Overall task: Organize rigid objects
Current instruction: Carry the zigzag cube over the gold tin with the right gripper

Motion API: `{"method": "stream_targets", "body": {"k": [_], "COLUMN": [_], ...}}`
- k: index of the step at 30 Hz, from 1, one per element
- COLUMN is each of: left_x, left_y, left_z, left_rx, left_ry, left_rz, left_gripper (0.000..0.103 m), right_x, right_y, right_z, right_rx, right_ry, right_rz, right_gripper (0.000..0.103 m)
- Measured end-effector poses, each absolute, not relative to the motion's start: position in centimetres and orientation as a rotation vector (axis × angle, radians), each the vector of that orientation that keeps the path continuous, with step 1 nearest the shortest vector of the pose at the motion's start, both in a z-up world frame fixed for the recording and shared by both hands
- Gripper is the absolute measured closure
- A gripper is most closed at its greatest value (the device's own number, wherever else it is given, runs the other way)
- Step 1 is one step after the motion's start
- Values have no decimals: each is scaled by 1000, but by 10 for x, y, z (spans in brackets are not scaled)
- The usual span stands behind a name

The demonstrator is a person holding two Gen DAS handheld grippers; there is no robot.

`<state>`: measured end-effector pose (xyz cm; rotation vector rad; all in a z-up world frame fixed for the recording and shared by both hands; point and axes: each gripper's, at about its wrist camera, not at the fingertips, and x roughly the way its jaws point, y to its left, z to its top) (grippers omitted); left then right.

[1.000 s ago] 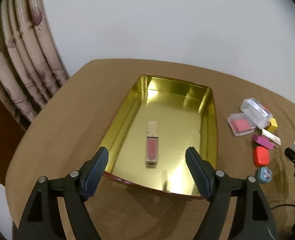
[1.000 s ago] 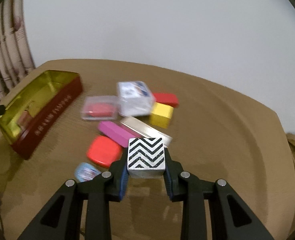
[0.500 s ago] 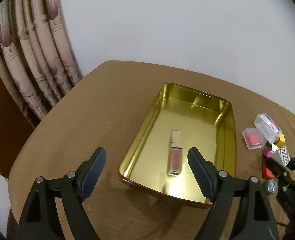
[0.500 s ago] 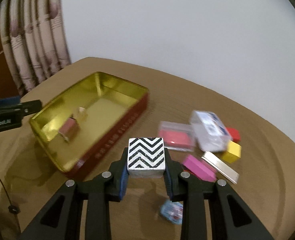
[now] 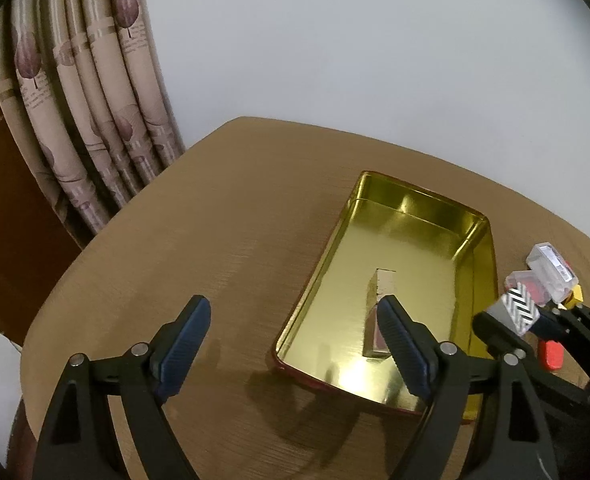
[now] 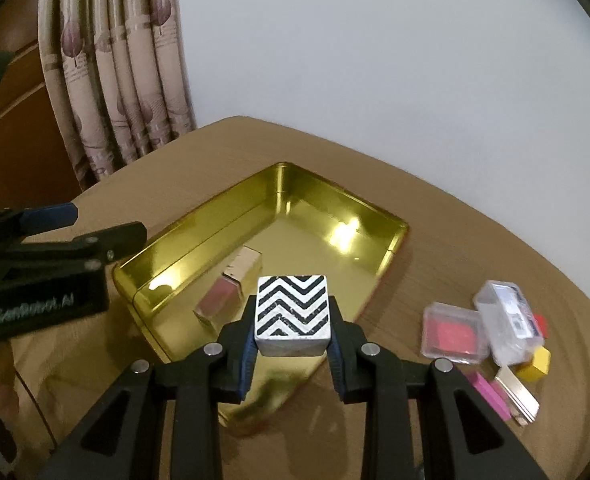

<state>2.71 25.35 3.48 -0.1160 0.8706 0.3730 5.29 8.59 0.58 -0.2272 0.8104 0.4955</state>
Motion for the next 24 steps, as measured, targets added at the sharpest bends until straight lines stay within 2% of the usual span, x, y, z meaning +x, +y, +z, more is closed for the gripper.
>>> {"method": "stream_targets", "body": {"k": [24], "left_x": [28], "left_y": [275], "left_z": [24], "left_rx": [-138], "left_ry": [902], "left_rz": [412], "left_gripper": [18], "right_x": [90], "right_y": [118], "right_z": [-47], "right_rx": [-271], "right_ry": [951], "right_rz": [517], "right_gripper": [73]}}
